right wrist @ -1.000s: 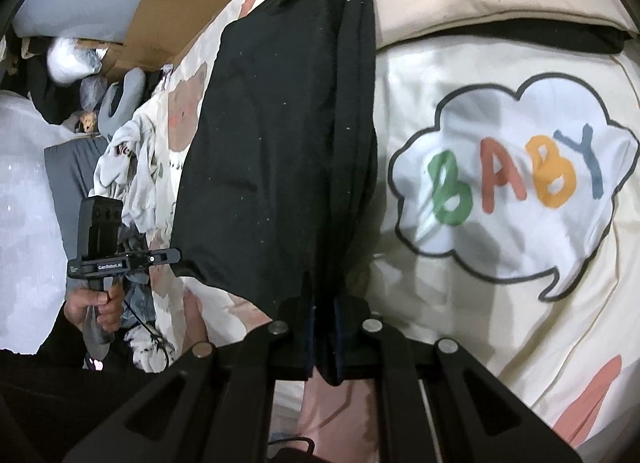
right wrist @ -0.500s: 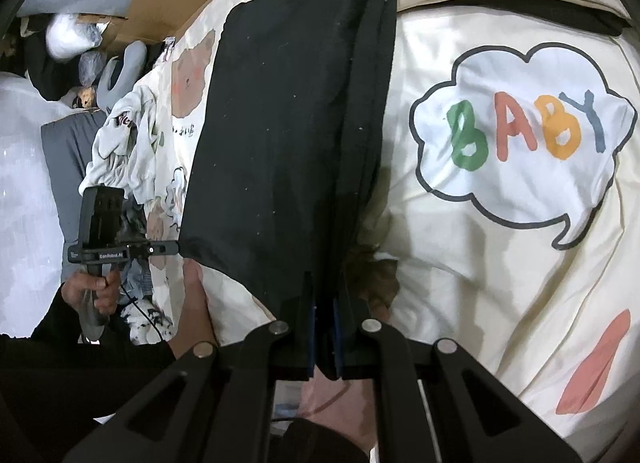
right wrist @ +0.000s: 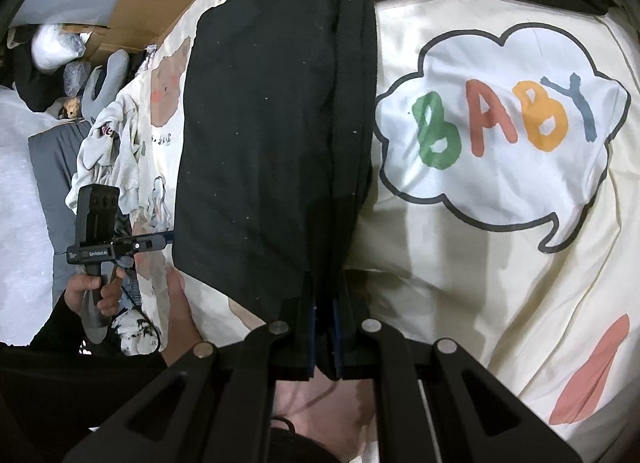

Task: Fold clothes

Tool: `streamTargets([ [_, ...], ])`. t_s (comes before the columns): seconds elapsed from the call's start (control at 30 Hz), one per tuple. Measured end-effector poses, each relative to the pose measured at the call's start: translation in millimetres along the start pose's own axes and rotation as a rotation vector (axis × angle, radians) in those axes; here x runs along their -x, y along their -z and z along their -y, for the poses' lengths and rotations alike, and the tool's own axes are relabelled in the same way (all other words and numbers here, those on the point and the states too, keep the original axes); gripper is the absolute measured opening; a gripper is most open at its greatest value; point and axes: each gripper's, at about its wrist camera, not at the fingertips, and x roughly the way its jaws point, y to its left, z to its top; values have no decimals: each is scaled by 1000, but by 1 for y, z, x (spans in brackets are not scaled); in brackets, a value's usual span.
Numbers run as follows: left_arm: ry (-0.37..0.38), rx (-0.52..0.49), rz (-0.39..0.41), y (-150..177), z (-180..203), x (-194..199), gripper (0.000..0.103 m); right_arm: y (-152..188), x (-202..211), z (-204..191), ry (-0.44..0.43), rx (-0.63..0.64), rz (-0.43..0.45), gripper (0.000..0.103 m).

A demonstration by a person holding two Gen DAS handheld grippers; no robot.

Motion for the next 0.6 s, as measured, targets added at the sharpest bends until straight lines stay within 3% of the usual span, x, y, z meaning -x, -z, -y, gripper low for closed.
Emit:
streamTargets([
  [0.27,35,14,-14,-10,0,-15,55,0,0,2,-13,-11,0,6],
  [0.3,46,17,-21,-10,0,-17,52,0,0,3,-14,-14,0,6],
  [0.33,57,20,-27,-10,0,-19,38,0,-1,4,-16,-17,0,6],
  [0.43,61,41,-45,-8,-1,-26,16,0,-1,4,-17,-18,0,6],
  [0.5,72,49,-47,-7,-3,-25,6,1,-2,4,-18,-18,-2,6],
  [0.6,86,43,-55,-6,-1,-16,4,1,-1,3,-31,-22,-9,6],
])
